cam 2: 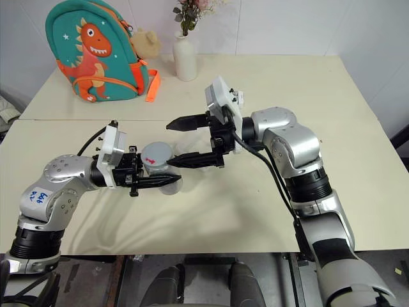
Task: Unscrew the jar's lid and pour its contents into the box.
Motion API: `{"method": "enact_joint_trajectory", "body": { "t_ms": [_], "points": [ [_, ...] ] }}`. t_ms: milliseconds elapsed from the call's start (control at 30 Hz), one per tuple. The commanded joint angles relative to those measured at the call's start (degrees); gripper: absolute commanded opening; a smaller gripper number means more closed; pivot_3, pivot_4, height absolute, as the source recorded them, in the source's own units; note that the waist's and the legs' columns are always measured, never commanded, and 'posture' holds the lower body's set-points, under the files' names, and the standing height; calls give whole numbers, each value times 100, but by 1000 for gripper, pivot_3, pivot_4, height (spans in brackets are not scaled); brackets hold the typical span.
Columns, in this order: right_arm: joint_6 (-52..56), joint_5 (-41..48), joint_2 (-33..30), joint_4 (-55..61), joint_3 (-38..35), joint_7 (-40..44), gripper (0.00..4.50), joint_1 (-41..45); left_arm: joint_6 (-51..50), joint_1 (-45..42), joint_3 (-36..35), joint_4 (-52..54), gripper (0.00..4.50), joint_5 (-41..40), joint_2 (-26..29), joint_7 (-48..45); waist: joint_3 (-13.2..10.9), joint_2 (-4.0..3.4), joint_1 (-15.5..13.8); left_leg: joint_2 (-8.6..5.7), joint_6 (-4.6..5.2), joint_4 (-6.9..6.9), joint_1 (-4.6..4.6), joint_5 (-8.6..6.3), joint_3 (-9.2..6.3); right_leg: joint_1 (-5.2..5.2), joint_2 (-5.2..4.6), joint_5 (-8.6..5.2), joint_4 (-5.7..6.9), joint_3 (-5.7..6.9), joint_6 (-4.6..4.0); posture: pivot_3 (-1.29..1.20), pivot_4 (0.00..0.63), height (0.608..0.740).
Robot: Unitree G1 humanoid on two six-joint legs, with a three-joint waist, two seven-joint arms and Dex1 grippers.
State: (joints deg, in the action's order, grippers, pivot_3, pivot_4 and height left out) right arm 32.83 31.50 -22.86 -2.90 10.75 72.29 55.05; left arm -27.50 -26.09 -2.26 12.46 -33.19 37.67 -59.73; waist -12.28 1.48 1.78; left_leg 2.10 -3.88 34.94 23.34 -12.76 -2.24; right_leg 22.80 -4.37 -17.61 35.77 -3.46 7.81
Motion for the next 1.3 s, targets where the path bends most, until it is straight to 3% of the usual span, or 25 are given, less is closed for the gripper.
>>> {"method": "enact_joint_trajectory", "body": {
  "t_ms": [33, 300, 633, 867, 1300],
  "points": [
    [390, 219, 202, 770, -20, -453, 4483, -122, 101, -174, -6, -96, 1993, 208, -63, 251, 0, 0, 7, 0, 0, -1, 0, 0, 0, 1, 0, 0, 1, 0, 0, 0, 150, 740],
    [357, -247, 734, 512, 136, -1351, 4483, -3, 49, -396, 212, -135, 1993, 323, -305, 420, 0, 0, 2, -1, -3, 4, 0, 2, -1, 4, 0, 0, 10, -1, 0, 0, 150, 740],
    [27, -511, 834, -4, 56, -1480, 4483, 131, -31, -322, 192, 7, 1993, 252, -365, 490, 0, 0, 4, 0, -2, 0, 1, 2, -1, 6, 1, 0, 8, 0, 0, 0, 150, 740],
    [-71, -513, 623, -134, -91, -1359, 4483, 103, 2, -301, 114, -14, 1993, 231, -356, 507, 0, 0, 7, 0, -3, 1, 1, 2, -1, 6, 1, 0, 10, 0, 0, 0, 150, 740],
    [-224, -74, -255, -567, -666, -323, 4483, -261, 72, -276, -38, -32, 1993, 64, -389, 321, 0, 0, 16, -1, -2, 1, 2, 2, -1, 5, 1, 0, 6, 0, 0, 0, 150, 740]
  ]
}}
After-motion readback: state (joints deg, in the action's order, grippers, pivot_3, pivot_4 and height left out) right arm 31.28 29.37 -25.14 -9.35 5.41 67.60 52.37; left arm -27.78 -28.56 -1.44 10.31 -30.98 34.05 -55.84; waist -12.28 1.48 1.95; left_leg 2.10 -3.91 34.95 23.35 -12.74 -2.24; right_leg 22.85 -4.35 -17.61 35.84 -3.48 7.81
